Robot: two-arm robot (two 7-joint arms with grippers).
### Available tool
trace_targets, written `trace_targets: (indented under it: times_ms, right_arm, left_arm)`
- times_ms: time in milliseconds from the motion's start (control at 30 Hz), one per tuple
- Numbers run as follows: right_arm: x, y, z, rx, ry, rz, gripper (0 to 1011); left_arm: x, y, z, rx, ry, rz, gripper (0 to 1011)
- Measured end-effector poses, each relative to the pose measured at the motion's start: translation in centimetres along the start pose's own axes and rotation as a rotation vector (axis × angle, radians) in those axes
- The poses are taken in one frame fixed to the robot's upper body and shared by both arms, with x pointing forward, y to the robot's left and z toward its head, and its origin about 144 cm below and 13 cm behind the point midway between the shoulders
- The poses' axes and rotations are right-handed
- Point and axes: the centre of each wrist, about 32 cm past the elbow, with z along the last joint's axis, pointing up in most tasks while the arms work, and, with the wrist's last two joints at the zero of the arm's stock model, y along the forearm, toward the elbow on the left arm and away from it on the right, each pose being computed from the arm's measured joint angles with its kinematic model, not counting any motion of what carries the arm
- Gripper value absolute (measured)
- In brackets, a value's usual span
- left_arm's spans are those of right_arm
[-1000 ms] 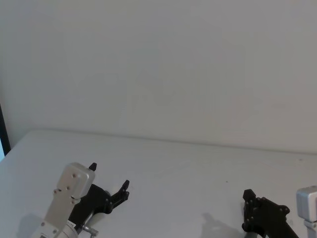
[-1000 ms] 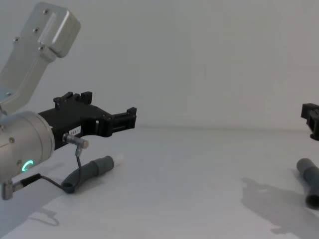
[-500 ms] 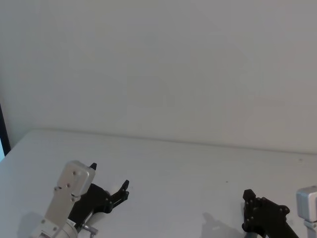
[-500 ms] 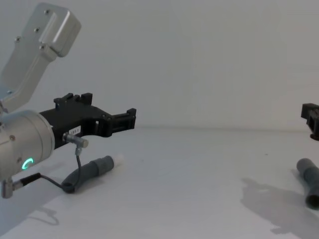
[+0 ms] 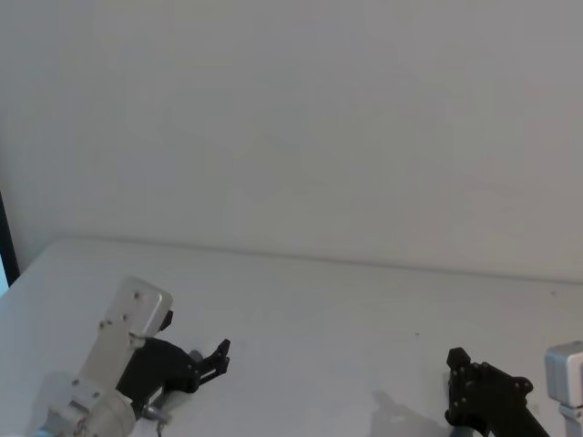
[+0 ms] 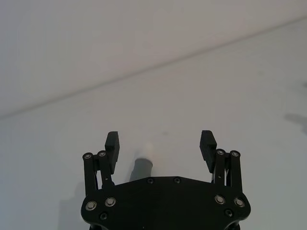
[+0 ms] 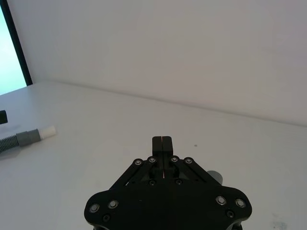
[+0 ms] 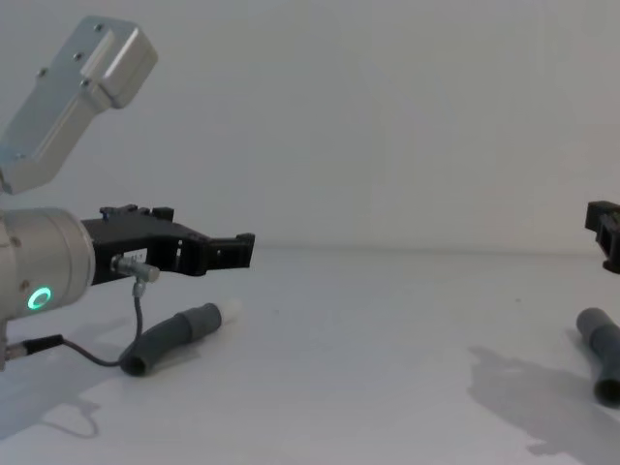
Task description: Use both hands to pick up one end of the pipe from the table, align the ends, and insert them.
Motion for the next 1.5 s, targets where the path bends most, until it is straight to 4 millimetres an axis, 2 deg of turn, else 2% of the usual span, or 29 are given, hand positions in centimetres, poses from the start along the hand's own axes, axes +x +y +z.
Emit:
trace_targets:
  times_ms: [267,600,1500]
  right_arm:
    - [0.0,0.0,0.0,0.0,0.0,0.0,0]
    - [0.0,0.0,0.0,0.0,0.0,0.0,0]
    - [0.0,0.0,0.0,0.0,0.0,0.0,0]
  left_arm:
    - [1.3,0.0,1.5,0.126,0.002,-0.032,1001]
    - [2.6,0.0,2.5,0.242,0.014,-0.062,1001]
    - [4.2,-0.8,1.6,0.309,0.03,-0.097,1001]
